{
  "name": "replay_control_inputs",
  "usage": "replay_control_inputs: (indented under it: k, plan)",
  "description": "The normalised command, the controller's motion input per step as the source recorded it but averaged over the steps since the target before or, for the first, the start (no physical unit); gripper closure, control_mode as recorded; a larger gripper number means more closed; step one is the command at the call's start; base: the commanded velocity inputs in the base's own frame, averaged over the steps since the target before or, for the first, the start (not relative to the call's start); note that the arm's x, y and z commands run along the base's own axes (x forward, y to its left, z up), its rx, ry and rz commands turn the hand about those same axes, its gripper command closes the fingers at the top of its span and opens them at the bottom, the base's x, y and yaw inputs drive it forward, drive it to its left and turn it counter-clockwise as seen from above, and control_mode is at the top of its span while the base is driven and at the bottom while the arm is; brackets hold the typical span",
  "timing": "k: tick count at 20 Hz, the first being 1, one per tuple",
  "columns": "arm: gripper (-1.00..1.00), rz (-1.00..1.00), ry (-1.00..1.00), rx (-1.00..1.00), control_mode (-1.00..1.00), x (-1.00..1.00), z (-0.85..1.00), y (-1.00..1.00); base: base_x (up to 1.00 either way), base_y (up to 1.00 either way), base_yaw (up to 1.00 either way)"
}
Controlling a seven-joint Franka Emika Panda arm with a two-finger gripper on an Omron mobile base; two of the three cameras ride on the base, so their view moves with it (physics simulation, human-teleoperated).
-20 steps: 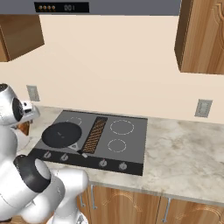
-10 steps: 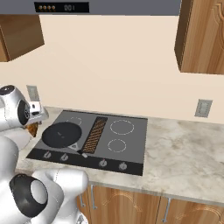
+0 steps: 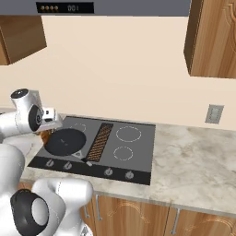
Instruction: Pick the croissant and place it on the pan. Then turn on the stove to warm the croissant.
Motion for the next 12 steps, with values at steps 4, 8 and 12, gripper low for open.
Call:
replay_control_inputs:
  k: [4,8,12]
  plan:
    - [1.0,-0.04,0.05,0.0,-1.0,0.63,-0.47,-0.22,0.0,0.0,0.0]
    - [1.0,-0.01,0.02,0.0,-1.0,0.58,-0.21,-0.19,0.0,0.0,0.0]
    - [1.0,-0.01,0.0,0.0,-1.0,0.39,-0.14,0.0,0.0,0.0,0.0]
